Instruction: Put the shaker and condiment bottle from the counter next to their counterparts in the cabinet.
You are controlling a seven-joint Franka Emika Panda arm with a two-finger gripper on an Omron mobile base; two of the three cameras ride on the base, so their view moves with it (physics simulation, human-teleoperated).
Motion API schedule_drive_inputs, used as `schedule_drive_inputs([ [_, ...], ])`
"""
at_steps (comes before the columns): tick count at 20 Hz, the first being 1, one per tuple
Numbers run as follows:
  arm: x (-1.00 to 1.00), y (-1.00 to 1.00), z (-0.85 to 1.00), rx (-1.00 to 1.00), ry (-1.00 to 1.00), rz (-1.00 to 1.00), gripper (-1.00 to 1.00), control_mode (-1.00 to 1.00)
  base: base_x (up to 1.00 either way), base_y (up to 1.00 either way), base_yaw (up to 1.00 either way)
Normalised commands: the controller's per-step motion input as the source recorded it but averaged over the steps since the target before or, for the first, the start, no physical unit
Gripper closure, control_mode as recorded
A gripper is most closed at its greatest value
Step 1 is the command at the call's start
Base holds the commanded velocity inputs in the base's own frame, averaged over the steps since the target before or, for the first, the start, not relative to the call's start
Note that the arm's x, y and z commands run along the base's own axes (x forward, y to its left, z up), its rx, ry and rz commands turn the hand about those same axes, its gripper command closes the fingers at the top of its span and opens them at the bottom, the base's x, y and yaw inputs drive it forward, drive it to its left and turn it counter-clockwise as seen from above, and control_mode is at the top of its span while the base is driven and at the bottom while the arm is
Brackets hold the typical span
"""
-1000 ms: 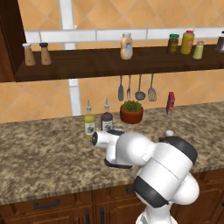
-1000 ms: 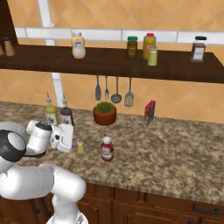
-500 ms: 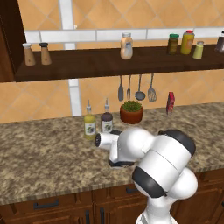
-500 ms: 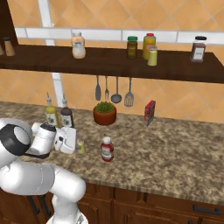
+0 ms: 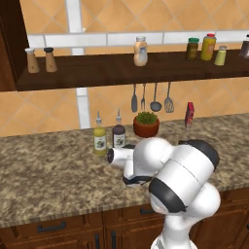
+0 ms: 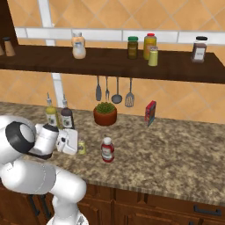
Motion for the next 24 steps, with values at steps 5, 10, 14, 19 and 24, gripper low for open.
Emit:
schedule_drive_inputs([
  [5,0.00,0.00,0.01,0.01,0.02,0.00,1.00,-1.00,0.00,0.00,0.00],
  [10,0.00,0.05,0.40,-0.01,0.01,0.00,1.00,-1.00,0.00,0.00,0.00],
  [14,-0.02,0.13,0.46,-0.08,0.00,0.05,1.00,-1.00,0.00,0.00,0.00],
  [19,-0.08,0.01,0.50,-0.07,0.00,0.09,1.00,-1.00,0.00,0.00,0.00],
  [24,-0.11,-0.02,0.54,-0.03,0.00,0.12,1.00,-1.00,0.00,0.00,0.00],
])
